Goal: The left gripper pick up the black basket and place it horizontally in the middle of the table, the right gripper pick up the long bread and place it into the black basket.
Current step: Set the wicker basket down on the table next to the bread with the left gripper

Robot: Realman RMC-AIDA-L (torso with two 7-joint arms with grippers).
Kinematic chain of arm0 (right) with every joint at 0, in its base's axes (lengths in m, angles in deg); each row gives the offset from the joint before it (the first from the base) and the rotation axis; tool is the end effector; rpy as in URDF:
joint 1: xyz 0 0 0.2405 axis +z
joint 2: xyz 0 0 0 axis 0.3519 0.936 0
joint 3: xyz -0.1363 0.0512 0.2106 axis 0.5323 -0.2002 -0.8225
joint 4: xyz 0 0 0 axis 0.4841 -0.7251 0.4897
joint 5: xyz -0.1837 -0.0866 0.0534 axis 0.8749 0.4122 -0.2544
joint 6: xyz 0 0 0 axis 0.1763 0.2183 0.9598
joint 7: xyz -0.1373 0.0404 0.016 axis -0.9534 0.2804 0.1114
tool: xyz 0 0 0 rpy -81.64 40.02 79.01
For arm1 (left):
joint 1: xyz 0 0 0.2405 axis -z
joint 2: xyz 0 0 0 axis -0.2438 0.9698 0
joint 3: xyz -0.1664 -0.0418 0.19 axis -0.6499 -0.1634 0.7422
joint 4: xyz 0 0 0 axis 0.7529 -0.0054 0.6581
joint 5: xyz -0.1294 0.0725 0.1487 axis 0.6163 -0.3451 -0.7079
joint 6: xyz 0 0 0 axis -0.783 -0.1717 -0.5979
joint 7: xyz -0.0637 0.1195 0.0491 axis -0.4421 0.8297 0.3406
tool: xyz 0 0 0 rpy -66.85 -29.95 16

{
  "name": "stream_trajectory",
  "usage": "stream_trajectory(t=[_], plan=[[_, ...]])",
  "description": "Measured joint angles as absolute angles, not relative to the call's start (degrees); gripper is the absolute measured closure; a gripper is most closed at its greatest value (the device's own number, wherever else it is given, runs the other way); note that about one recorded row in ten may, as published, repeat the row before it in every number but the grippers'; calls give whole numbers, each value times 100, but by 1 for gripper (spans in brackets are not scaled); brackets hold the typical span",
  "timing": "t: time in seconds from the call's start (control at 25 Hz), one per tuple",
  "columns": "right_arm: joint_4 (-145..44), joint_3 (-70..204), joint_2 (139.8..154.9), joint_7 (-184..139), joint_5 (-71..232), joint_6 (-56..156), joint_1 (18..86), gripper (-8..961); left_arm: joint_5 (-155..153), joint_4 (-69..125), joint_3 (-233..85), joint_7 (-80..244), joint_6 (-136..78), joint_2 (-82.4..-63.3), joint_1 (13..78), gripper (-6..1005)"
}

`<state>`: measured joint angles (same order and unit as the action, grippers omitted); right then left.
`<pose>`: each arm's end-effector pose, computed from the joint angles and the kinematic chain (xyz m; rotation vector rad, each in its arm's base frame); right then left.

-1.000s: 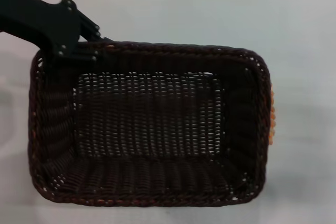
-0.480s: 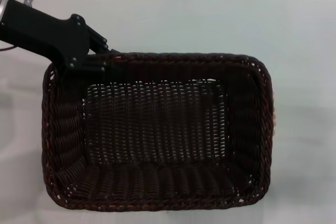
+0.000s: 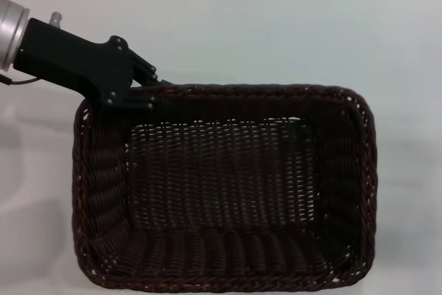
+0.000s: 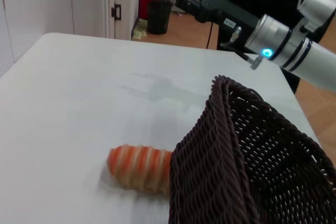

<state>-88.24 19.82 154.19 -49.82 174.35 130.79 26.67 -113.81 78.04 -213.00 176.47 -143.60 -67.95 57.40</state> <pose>0.3132 0.2399 0.0116 -1.0902 0.3431 0.6106 -0.1936 0.3638 0.0658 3.1222 0.1611 0.2874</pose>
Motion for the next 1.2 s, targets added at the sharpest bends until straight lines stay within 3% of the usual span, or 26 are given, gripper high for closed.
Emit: stream_trajectory(t=[0.4, 0.64, 1.2], plan=[[-8812, 1979, 15419, -4986, 17435, 13090, 2665, 280, -11377, 7633, -21290, 17749, -14078, -6786, 5760, 794], [-8812, 1970, 15413, -4989, 17435, 13093, 2668, 280, -11377, 7627, -21295, 17819, -14073, -6779, 5759, 641], [-8812, 1967, 15410, -4991, 17435, 13098, 2667, 280, -11217, 7705, -21312, 17964, -14101, -6800, 5884, 639]])
